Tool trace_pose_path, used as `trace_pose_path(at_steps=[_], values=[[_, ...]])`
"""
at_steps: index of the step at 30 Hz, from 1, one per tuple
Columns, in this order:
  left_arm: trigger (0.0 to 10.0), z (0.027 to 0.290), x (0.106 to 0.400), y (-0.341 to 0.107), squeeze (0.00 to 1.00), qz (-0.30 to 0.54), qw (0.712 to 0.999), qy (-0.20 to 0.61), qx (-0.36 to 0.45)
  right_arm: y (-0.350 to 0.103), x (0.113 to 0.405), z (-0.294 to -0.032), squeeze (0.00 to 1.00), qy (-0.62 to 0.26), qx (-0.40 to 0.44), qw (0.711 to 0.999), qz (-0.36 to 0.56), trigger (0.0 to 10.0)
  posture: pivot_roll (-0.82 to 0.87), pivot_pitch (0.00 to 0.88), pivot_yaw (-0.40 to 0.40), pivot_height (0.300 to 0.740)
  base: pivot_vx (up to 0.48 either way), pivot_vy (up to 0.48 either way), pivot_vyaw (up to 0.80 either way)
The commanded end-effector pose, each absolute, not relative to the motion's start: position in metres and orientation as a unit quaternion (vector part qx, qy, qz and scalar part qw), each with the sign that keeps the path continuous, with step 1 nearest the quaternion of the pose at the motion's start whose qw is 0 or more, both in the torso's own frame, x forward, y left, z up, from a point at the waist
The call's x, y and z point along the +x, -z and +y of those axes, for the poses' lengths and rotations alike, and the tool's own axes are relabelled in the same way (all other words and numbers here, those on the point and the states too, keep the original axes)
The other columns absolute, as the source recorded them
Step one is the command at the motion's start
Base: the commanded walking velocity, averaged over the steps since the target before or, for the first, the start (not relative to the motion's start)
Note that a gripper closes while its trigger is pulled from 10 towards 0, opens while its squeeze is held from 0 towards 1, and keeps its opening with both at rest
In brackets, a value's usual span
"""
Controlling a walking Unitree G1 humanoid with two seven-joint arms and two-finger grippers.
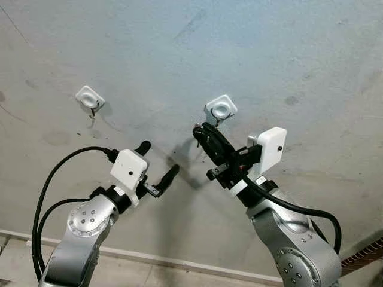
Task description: Hang keys on a hook
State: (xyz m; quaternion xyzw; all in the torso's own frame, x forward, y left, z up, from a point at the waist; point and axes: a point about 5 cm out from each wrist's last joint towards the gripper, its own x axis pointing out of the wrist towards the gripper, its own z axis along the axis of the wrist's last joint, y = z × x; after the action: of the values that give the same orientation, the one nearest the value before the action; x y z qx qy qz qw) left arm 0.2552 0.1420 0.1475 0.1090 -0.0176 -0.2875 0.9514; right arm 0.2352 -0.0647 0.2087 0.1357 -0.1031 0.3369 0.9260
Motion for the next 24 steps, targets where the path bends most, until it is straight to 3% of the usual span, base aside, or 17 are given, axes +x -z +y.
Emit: trace_pose_path(at_steps=[1, 15, 24], values=[[10.0, 0.14, 0.253, -0.15, 0.0, -0.02, 0.949, 0.295, 0.11, -0.204, 0.236, -0.062, 0.0, -0.341, 0.13, 0.926, -0.097, 10.0, 0.19, 0.0, -0.001, 0.74, 0.0, 0.0, 0.0], [10.0, 0.137, 0.254, -0.153, 0.0, -0.023, 0.947, 0.301, 0.108, -0.189, 0.25, -0.07, 0.0, -0.294, 0.011, 0.948, -0.116, 10.0, 0.18, 0.0, -0.007, 0.74, 0.0, 0.0, 0.0], [10.0, 0.13, 0.256, -0.167, 0.0, -0.043, 0.941, 0.326, 0.082, -0.185, 0.259, -0.075, 0.0, -0.264, -0.018, 0.955, -0.131, 10.0, 0.18, 0.0, -0.007, 0.74, 0.0, 0.0, 0.0]])
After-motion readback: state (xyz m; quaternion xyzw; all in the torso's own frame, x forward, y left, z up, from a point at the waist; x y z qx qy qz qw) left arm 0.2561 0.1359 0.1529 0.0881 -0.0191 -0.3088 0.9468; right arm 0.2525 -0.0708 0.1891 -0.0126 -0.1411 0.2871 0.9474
